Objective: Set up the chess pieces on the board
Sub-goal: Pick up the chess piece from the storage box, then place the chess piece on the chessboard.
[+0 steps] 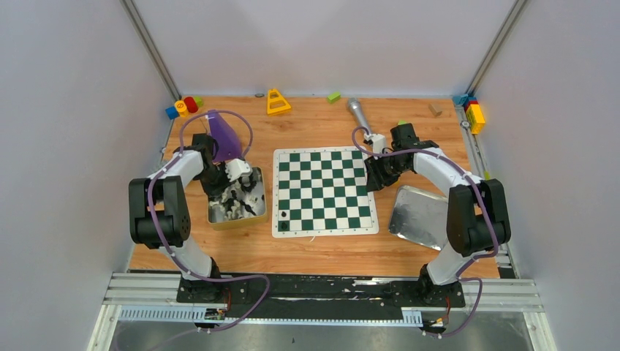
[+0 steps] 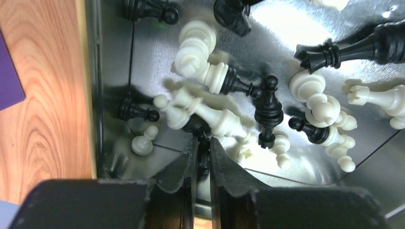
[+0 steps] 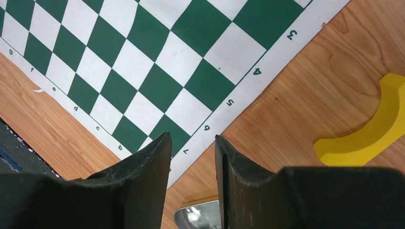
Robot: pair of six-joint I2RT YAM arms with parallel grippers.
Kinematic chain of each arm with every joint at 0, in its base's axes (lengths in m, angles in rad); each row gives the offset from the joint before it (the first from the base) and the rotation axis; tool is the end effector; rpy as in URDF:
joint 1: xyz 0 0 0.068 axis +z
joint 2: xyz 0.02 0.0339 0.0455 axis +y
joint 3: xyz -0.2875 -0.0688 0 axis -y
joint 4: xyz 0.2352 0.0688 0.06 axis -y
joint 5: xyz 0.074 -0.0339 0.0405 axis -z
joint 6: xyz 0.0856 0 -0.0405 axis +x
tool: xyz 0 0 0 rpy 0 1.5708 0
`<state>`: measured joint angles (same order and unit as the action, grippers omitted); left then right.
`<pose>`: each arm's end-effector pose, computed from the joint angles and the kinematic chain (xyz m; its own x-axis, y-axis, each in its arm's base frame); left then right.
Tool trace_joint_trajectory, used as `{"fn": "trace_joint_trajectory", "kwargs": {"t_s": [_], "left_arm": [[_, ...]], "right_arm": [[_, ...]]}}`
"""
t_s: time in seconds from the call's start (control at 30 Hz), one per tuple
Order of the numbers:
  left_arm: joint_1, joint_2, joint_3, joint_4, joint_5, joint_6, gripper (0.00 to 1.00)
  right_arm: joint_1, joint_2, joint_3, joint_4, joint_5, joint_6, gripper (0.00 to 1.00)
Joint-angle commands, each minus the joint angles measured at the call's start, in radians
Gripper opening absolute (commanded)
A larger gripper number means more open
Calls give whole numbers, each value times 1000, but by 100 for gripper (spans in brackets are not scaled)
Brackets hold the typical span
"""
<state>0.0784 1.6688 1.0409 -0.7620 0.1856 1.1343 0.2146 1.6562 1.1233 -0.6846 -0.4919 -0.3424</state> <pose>0.3025 0.0079 0.1545 -0.4544 0.8577 -0.2406 0.8702 0.4851 0.0863 0.3131 0.1096 0.1919 -0.7469 -0.4657 -0.4747 -0.6350 0.7114 0.3012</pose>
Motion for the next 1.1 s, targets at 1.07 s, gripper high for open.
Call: {"fn": "trace_joint_trajectory", "kwargs": {"t_s": [1.07], "left_arm": [[-614, -284, -34, 437, 818, -577, 0]], "right_arm": [[-34, -38, 48, 24, -19, -7, 36]]}}
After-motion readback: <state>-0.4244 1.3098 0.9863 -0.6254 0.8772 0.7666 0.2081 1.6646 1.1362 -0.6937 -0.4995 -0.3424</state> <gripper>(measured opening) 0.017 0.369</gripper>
